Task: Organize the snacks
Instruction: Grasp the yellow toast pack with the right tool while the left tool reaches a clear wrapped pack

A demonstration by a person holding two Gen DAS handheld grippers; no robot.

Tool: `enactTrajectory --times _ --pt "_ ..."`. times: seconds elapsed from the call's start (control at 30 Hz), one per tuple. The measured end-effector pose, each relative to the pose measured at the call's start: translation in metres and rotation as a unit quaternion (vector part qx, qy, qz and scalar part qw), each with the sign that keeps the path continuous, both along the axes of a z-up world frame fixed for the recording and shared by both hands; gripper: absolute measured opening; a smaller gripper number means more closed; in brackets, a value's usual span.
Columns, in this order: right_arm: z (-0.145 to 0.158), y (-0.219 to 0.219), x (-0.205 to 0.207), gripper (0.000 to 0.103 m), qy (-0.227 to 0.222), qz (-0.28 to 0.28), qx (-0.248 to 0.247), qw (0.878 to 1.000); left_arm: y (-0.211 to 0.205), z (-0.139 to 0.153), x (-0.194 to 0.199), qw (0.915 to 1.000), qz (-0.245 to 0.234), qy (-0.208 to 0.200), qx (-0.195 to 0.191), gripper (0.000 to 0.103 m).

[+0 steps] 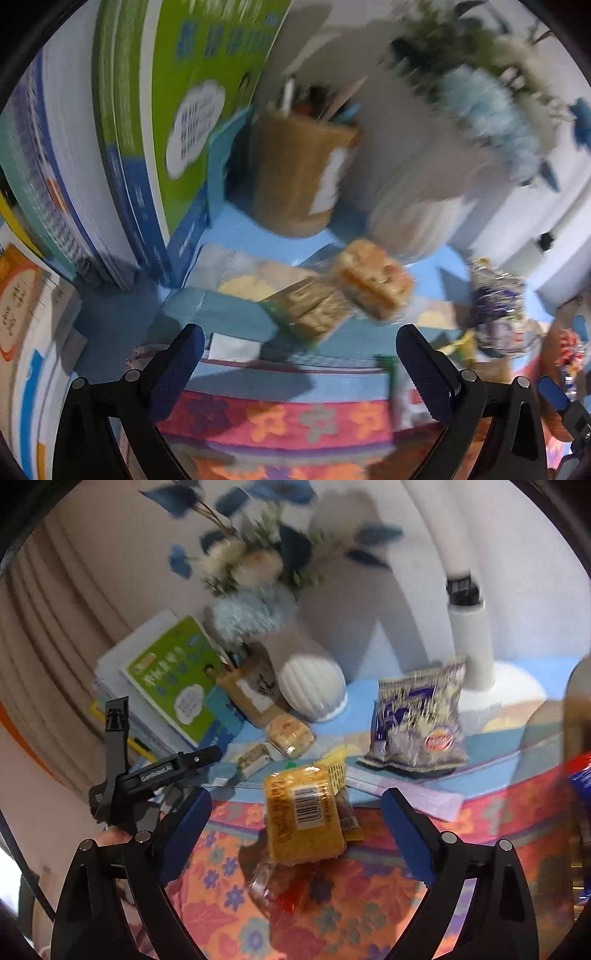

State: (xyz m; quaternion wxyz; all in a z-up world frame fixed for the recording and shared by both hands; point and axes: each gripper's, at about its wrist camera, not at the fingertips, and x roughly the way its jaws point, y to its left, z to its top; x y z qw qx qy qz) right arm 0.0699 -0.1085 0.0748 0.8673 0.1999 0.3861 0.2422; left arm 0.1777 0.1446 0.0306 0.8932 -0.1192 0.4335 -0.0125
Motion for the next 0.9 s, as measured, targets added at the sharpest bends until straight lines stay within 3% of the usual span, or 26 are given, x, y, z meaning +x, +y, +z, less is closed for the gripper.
enactTrajectory --times 0.2,0.3,0.37,0.43,0.63,0.9 --pt "-0.030 0.026 0.015 0.094 -0.004 0.022 -0.017 1.000 -0.006 -0.032 0.026 0.9995 -0.001 0.030 0.012 0.103" --pt "-0.042 0.031 0.016 0.094 -0.007 0.023 -0.026 0.999 -0.020 -0.043 0.037 0.9963 -0.006 0.031 0.080 0.103" --pt "-0.056 0.032 0.021 0.095 0.019 0.027 -0.024 0.999 -0.028 -0.046 0.039 0.9922 -0.011 0.031 0.120 0.103" --pt "-0.057 0.033 0.023 0.103 0.020 0.032 -0.015 0.999 -0.025 -0.047 0.040 0.9932 -0.007 0.032 0.112 0.103" --pt "-0.056 0.041 0.021 0.103 0.018 0.035 -0.041 0.998 -0.023 -0.049 0.041 0.9932 -0.005 0.031 0.112 0.103" --pt "-0.057 0.036 0.021 0.103 0.019 0.034 -0.022 0.999 -0.024 -0.049 0.041 0.9932 -0.005 0.031 0.112 0.103"
